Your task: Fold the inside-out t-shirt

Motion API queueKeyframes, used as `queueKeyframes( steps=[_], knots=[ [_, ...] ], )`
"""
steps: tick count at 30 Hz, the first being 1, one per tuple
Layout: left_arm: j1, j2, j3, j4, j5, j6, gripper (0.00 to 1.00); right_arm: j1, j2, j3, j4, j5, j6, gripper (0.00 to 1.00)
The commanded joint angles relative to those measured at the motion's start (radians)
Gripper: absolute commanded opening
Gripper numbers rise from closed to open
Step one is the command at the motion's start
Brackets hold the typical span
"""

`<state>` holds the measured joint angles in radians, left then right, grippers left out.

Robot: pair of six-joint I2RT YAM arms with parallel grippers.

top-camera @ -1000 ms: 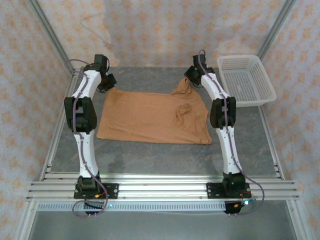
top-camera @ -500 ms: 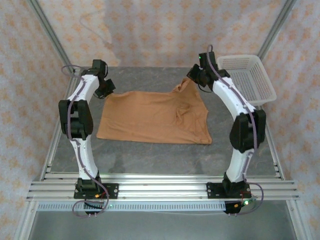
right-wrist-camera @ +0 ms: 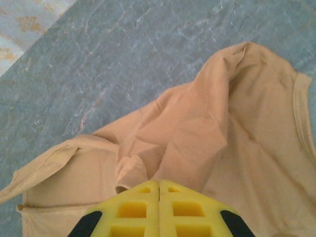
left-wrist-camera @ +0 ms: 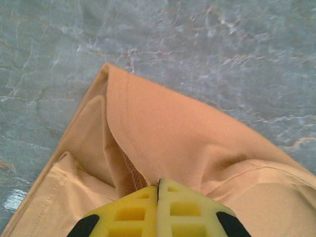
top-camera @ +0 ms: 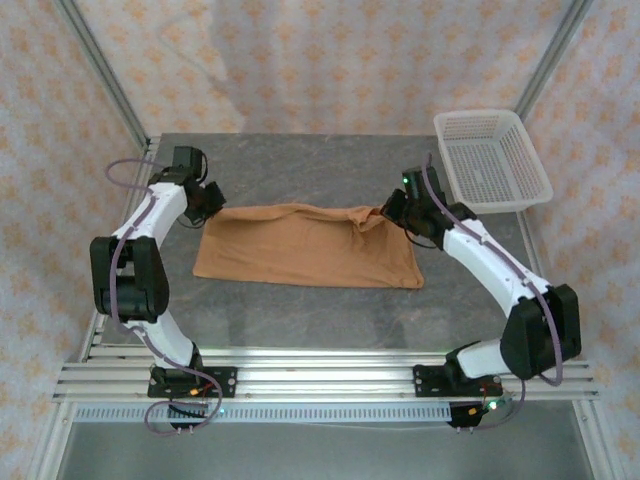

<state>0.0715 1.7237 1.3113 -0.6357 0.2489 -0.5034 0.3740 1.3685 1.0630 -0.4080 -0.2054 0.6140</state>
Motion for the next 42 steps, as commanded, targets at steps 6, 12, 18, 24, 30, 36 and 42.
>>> queueKeyframes(
  steps=[6, 12, 18, 24, 30, 36, 42],
  knots=[
    [-0.002, 0.018, -0.035, 0.019, -0.083, 0.029, 0.00, 0.014, -0.053, -0.190, 0.066, 0.029, 0.061, 0.00],
    [0.005, 0.076, 0.046, 0.010, -0.128, 0.037, 0.00, 0.013, -0.069, -0.231, 0.061, 0.051, 0.060, 0.00],
    [0.005, 0.244, 0.307, -0.029, -0.103, 0.040, 0.00, 0.014, -0.077, -0.142, 0.024, 0.112, 0.041, 0.00],
    [0.007, 0.290, 0.424, -0.056, -0.101, 0.049, 0.00, 0.014, -0.113, -0.126, -0.009, 0.082, 0.055, 0.00],
    [0.022, 0.240, 0.387, -0.054, -0.132, 0.070, 0.00, 0.014, -0.212, -0.196, -0.052, 0.104, 0.055, 0.00],
    [0.027, 0.168, 0.320, -0.016, -0.158, 0.095, 0.00, 0.013, -0.244, -0.257, -0.051, 0.077, 0.071, 0.00],
    [0.027, 0.015, 0.052, 0.119, -0.217, 0.081, 0.00, 0.013, -0.250, -0.343, -0.019, 0.044, 0.096, 0.00]
  ],
)
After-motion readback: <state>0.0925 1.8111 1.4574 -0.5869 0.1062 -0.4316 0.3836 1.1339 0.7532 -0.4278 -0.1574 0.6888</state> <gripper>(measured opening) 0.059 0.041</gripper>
